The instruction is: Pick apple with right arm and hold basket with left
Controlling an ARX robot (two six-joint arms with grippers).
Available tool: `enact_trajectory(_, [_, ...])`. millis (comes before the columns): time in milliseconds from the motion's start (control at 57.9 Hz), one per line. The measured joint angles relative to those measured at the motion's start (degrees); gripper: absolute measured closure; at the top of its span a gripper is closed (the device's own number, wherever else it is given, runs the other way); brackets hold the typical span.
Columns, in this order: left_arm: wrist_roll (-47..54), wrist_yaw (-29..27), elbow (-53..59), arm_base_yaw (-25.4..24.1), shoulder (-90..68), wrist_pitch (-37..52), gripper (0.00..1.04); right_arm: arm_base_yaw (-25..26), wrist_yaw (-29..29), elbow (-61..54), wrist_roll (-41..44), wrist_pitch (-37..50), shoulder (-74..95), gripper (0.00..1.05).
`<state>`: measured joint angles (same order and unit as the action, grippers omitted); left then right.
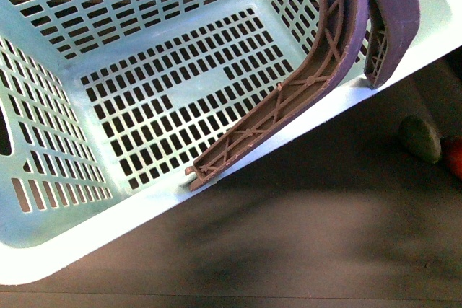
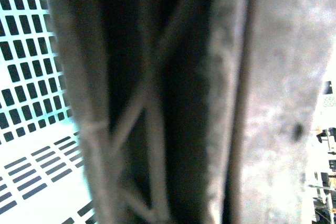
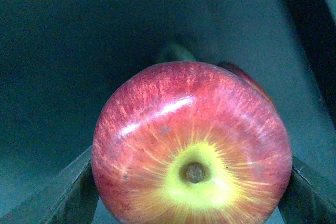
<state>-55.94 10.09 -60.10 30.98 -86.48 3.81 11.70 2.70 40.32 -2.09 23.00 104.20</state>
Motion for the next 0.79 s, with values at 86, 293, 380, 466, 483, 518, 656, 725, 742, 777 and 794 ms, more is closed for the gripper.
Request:
enact_trajectory(86, [0.00,0.00,0.00,0.00,0.00,0.00,0.91,-0.13,1.62,-0.81,0.00,-3.85,-10.75,0.25])
enact_trajectory(293, [0.00,0.00,0.00,0.00,0.00,0.00,0.91,-4.11,1.79,2.73,-3.08,-10.27,-27.45,0.25])
enact_trajectory(380, [0.00,0.00,0.00,0.00,0.00,0.00,0.91,-6.69,1.70,3.76,-4.46,-11.34,-29.24,0.25])
enact_trajectory(466, [0.00,0.00,0.00,0.00,0.00,0.00,0.91,-10.12,1.40,4.94,-5.92,-12.07,-30.01,0.25])
enact_trajectory(483, [0.00,0.02,0.00,0.00,0.00,0.00,0.91,-10.62,1.33,5.14,-5.97,-12.11,-30.01,0.25])
enact_trajectory(518, [0.00,0.00,0.00,0.00,0.00,0.00,0.91,-12.13,1.09,5.70,-6.40,-12.22,-30.01,0.25])
enact_trajectory(656, [0.00,0.00,0.00,0.00,0.00,0.00,0.91,-17.59,-0.50,8.02,-7.52,-12.31,-28.85,0.25])
enact_trajectory(725, [0.00,0.00,0.00,0.00,0.00,0.00,0.91,-19.85,-1.29,8.98,-7.87,-12.17,-28.04,0.25])
enact_trajectory(742, [0.00,0.00,0.00,0.00,0.00,0.00,0.91,-20.31,-1.44,9.11,-7.93,-12.11,-27.87,0.25])
enact_trajectory(777, [0.02,0.00,0.00,0.00,0.00,0.00,0.91,-21.57,-1.70,9.42,-8.31,-11.78,-27.39,0.25])
enact_trajectory(794, [0.02,0.00,0.00,0.00,0.00,0.00,0.91,-21.99,-1.77,9.49,-8.44,-11.69,-27.21,0.25])
